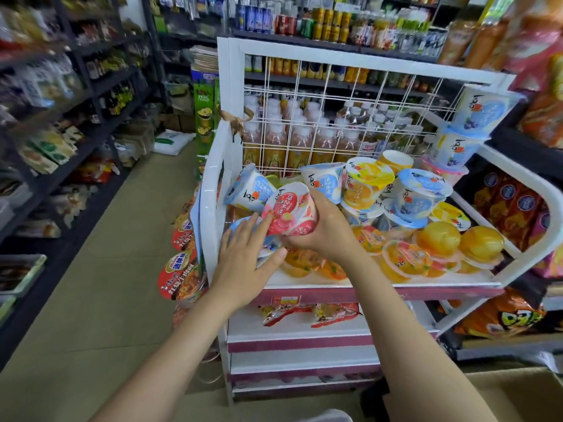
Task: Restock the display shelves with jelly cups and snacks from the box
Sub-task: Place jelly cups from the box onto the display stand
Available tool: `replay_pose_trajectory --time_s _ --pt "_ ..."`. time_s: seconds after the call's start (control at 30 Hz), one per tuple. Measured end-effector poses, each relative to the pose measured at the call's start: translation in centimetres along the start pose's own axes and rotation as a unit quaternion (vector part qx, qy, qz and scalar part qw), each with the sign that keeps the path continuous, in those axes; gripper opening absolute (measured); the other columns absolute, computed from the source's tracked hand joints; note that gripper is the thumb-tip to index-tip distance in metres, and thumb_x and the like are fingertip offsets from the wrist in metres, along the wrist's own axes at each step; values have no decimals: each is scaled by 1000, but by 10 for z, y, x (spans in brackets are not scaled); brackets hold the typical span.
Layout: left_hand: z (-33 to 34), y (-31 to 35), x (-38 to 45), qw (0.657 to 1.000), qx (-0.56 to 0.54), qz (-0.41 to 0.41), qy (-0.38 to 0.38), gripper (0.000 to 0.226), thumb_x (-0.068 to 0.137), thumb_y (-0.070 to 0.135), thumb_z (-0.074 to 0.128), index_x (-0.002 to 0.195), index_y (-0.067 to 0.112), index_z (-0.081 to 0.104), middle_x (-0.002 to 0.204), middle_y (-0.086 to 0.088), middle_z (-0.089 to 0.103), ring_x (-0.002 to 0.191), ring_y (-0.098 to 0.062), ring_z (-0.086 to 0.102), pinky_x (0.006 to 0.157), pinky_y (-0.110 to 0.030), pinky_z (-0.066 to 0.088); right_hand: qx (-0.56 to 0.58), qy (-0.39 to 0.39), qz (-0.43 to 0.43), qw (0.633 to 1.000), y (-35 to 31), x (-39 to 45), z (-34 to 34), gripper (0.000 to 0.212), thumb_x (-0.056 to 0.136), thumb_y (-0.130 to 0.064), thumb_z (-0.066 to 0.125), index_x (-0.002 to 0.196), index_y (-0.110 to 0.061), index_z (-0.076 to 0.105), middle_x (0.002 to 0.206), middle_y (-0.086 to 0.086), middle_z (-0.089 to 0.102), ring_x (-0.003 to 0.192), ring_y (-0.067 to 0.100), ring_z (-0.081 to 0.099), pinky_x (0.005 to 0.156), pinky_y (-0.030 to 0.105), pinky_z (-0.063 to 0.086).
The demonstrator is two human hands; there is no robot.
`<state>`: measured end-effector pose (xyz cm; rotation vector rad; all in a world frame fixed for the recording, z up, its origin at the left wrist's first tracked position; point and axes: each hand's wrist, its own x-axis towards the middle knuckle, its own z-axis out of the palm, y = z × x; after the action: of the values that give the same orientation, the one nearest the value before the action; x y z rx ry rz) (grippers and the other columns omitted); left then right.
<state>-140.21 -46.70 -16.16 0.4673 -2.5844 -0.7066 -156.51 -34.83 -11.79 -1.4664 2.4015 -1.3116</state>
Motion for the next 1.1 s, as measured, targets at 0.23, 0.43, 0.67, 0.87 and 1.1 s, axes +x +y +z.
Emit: replay_pose_trajectory --time_s 0.23,0.43,0.67,0.87,1.1 --pt "-12 19 -11 982 -183 3 38 79 96 54 50 158 41 2 164 21 9 149 4 10 122 -40 23 34 -62 39 997 -13 6 -18 103 52 -60 90 140 -46 38 132 0 46 111 13 55 90 23 54" --pt "-11 26 -16 990 -63 10 124 86 94 60 49 159 34 -1 167 7 -10 151 -4 -11 119 -21 2 105 -81 46 990 -28 5 -25 97 67 -31 92 145 -29 35 128 -7 50 112 -2 53 90 14 46" --pt "-8 17 -11 990 -66 -50 112 92 96 42 60 158 28 -7 167 10 -3 146 6 -2 120 -19 12 53 -113 -9 992 -44 19 -1 95 72 -35 88 150 -25 36 145 -10 43 132 1 33 100 12 34" --pt "3 13 -7 976 -136 -61 158 84 100 32 55 149 46 -12 158 22 9 140 11 11 107 -2 16 127 -150 33 980 -21 7 4 95 68 -50 82 149 -47 32 152 -14 41 129 14 54 102 44 51" --pt "4 13 -12 977 -112 -29 181 77 99 51 43 159 26 1 168 1 -2 154 -10 -3 124 -27 8 118 -123 33 985 -23 13 15 93 65 -58 80 145 -54 33 144 -8 51 121 14 59 99 44 53"
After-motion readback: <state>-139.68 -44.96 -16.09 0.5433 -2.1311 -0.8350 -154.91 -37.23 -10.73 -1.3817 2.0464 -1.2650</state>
